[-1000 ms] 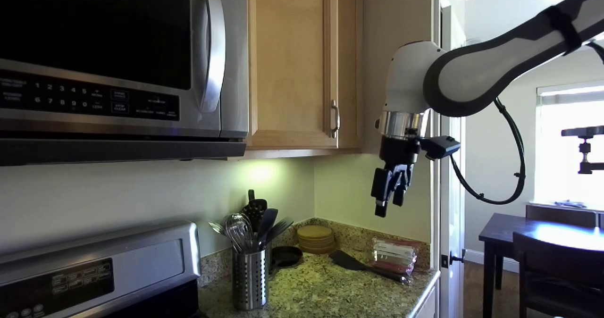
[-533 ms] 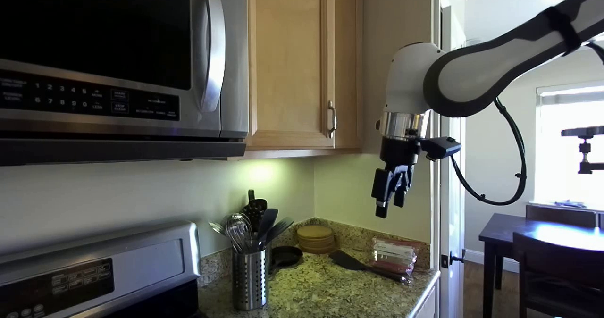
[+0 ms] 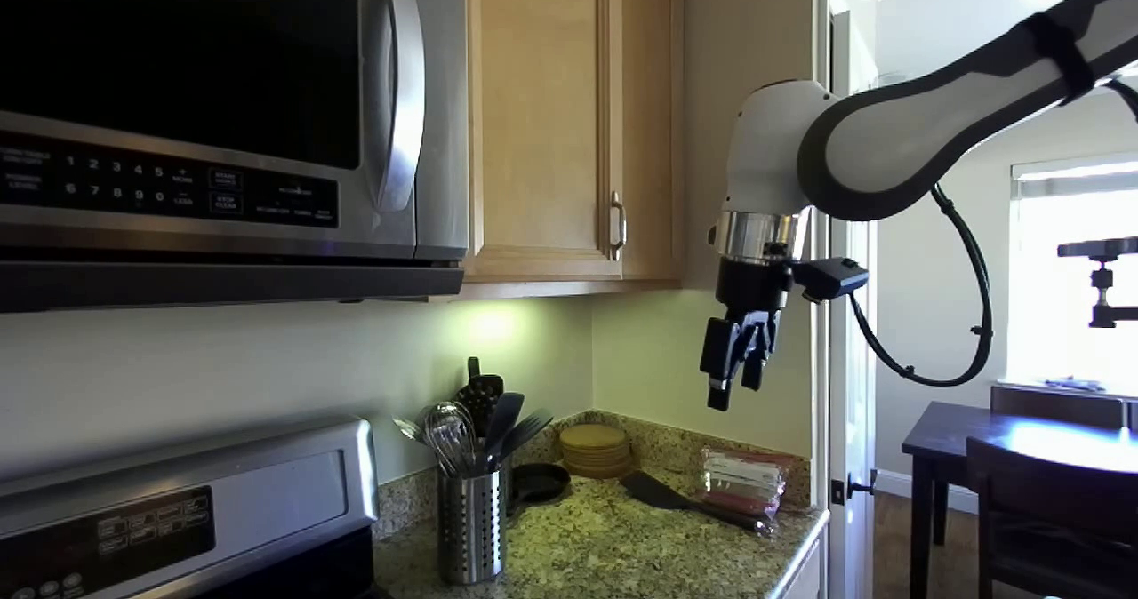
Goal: Close the left cabinet door
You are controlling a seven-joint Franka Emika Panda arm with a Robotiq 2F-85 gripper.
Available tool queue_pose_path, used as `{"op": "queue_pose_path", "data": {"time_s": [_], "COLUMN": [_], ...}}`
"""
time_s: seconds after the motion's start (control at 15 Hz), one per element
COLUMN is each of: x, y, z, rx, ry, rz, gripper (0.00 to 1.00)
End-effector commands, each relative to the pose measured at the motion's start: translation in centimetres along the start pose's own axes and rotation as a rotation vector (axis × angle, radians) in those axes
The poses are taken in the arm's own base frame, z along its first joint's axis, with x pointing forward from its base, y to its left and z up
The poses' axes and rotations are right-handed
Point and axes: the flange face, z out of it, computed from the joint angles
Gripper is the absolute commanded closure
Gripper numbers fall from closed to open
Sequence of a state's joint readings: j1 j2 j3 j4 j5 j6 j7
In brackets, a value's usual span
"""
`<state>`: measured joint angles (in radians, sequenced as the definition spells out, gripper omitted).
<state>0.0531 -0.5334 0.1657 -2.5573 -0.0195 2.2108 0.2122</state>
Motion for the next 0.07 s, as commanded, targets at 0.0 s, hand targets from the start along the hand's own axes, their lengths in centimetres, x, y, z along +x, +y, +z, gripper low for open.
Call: {"op": "queue_pose_path", "data": {"time_s": [0.0], "x": [0.02], "y": [-0.01], "z": [-0.06], "rx": [0.0], "ry": [-0.001], "rz": [0.0], "gripper": [0.0]}}
